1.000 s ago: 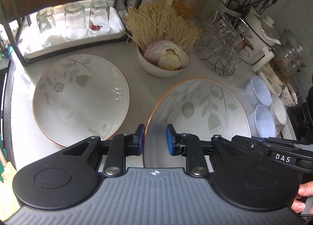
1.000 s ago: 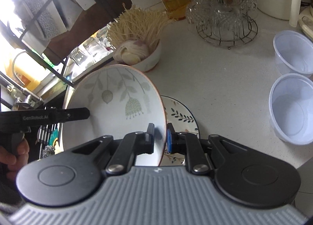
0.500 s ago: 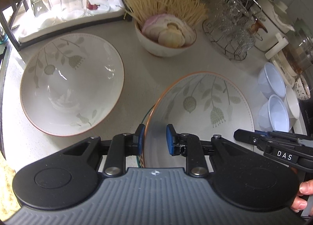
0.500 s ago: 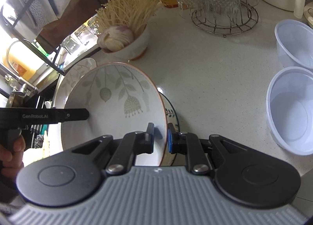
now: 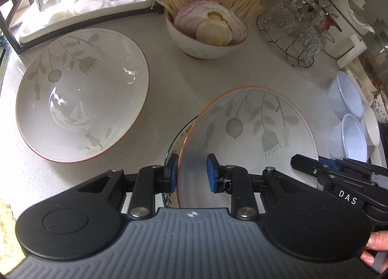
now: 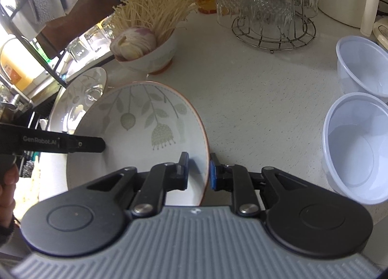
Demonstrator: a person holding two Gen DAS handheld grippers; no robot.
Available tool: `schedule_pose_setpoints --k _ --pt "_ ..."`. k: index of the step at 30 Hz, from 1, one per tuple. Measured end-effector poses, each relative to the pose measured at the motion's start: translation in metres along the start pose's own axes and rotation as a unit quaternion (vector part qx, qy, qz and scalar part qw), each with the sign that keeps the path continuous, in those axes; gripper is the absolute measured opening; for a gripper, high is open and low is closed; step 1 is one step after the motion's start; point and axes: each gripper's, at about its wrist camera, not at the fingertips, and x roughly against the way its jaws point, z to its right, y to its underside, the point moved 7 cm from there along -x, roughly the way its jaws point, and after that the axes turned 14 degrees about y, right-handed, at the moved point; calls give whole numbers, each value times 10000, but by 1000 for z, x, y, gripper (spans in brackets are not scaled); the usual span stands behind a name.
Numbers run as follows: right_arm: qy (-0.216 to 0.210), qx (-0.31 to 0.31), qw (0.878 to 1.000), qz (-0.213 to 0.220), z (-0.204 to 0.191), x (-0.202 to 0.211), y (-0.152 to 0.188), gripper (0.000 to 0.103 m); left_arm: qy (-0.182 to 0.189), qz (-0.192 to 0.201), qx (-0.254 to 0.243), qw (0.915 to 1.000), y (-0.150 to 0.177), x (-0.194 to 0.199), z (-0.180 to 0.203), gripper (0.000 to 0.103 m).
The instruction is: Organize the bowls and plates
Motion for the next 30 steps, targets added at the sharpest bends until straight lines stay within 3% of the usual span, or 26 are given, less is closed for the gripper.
schedule_pose_setpoints --k 15,20,30 --pt "36 -79 9999 73 -1 -7 -7 23 -176 -206 -106 9996 -10 -10 4 29" --pt "-32 -138 9999 23 -1 -10 -7 23 -92 -294 -4 9995 -13 -10 2 34" --pt "-27 50 10000 39 -4 -12 -7 20 2 -741 26 9972 -8 -8 -1 35"
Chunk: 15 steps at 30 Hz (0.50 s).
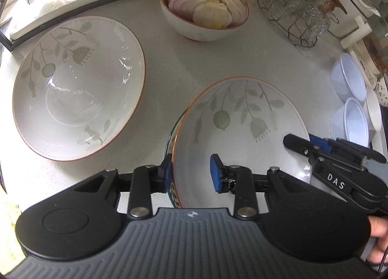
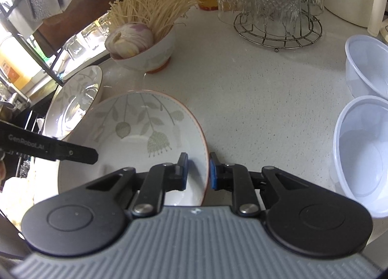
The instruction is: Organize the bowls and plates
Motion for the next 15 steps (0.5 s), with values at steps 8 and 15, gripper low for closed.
schedule_pose_setpoints --k 8,15 --pt "-75 -25 10000 3 0 -1 0 20 -74 177 157 9997 11 13 -7 36" --pt "37 -53 9998 208 0 8 -9 22 -189 427 260 9986 16 9 -1 36"
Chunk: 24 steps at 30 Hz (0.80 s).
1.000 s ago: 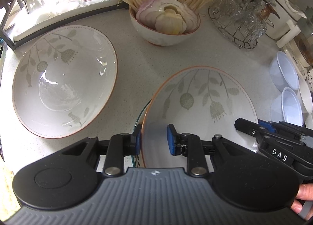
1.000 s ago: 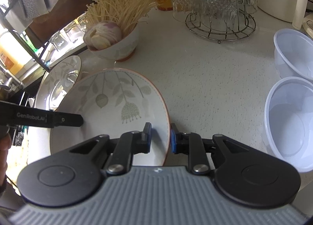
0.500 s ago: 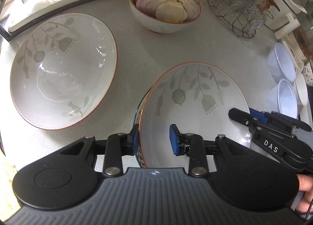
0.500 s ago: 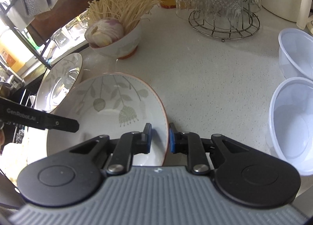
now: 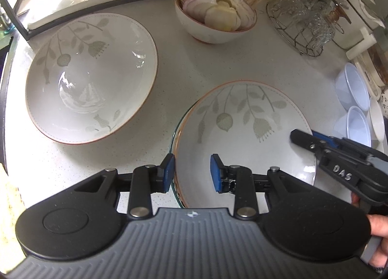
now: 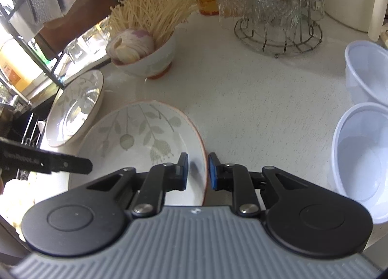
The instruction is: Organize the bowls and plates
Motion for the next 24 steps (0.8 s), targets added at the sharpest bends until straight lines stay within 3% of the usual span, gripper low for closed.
schedule_pose_setpoints --k 12,24 --pt "-39 88 9984 562 1 42 -20 23 -251 766 -170 9966 -3 29 15 36" --pt "-138 27 9959 899 -2 103 -34 23 -298 1319 -463 9897 -4 96 54 36"
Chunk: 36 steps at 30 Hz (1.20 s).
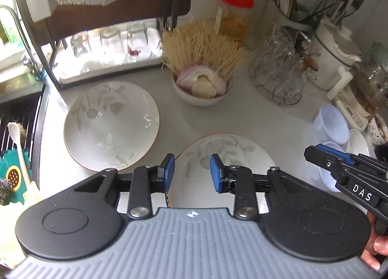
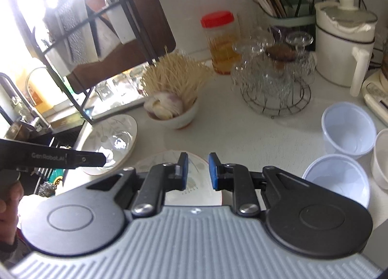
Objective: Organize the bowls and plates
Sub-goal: 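Move both grippers toward the second leaf-pattern bowl beside the dish rack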
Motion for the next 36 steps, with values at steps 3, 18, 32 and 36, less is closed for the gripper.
schedule_pose_setpoints --k 3,18,32,36 --pt "-32 37 9999 124 -5 19 -5 23 27 155 -99 9998 -4 21 5 36" --pt "290 -79 9989 354 -44 80 10 23 557 553 -89 9969 31 94 -9 36" --pt "223 -36 9993 282 -91 100 39 23 724 616 87 9954 78 130 -47 40" --pt "166 26 9996 226 -104 101 49 23 631 625 69 9960 90 136 -57 41"
